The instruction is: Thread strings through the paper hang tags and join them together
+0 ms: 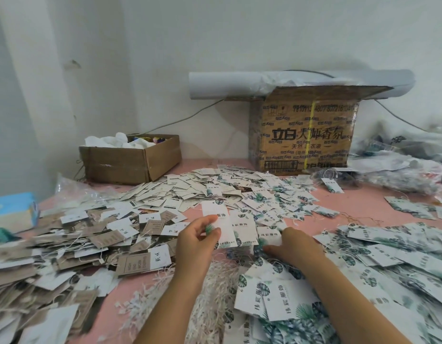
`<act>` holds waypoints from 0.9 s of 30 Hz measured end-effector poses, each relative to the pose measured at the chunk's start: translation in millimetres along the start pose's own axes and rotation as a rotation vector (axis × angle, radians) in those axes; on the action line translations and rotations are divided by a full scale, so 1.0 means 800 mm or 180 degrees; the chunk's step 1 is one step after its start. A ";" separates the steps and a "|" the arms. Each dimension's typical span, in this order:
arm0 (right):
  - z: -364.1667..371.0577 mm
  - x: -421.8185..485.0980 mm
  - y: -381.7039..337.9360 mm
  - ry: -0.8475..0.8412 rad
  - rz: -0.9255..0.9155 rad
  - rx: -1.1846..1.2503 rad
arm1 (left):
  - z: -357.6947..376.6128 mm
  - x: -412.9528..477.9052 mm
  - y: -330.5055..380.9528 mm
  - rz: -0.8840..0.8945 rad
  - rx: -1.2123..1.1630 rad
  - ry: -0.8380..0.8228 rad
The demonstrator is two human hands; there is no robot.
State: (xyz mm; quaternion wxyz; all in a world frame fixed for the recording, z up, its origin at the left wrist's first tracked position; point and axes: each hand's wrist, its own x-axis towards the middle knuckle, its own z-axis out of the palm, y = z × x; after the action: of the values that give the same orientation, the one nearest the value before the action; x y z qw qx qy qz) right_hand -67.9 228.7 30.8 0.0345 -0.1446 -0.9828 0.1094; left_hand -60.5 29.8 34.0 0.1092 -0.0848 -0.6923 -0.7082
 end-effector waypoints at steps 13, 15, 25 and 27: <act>-0.012 0.002 0.004 0.0074 0.0101 0.1444 | 0.002 0.000 -0.003 -0.0024 0.0134 -0.0110; -0.013 0.002 0.005 0.0064 0.0088 0.1492 | 0.002 0.000 -0.003 -0.0026 0.0153 -0.0097; -0.007 0.004 0.006 -0.0097 0.0286 0.1270 | 0.002 -0.001 -0.004 -0.0048 0.0217 -0.0126; -0.007 0.002 0.005 -0.0230 0.0227 0.1416 | 0.002 -0.001 -0.006 -0.0023 0.0225 -0.0148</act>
State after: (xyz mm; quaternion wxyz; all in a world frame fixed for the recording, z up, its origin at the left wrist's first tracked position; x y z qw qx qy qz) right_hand -67.6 233.8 35.3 0.0263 -0.1641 -0.9293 0.3297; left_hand -60.9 31.6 29.5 0.0935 -0.0947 -0.7196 -0.6815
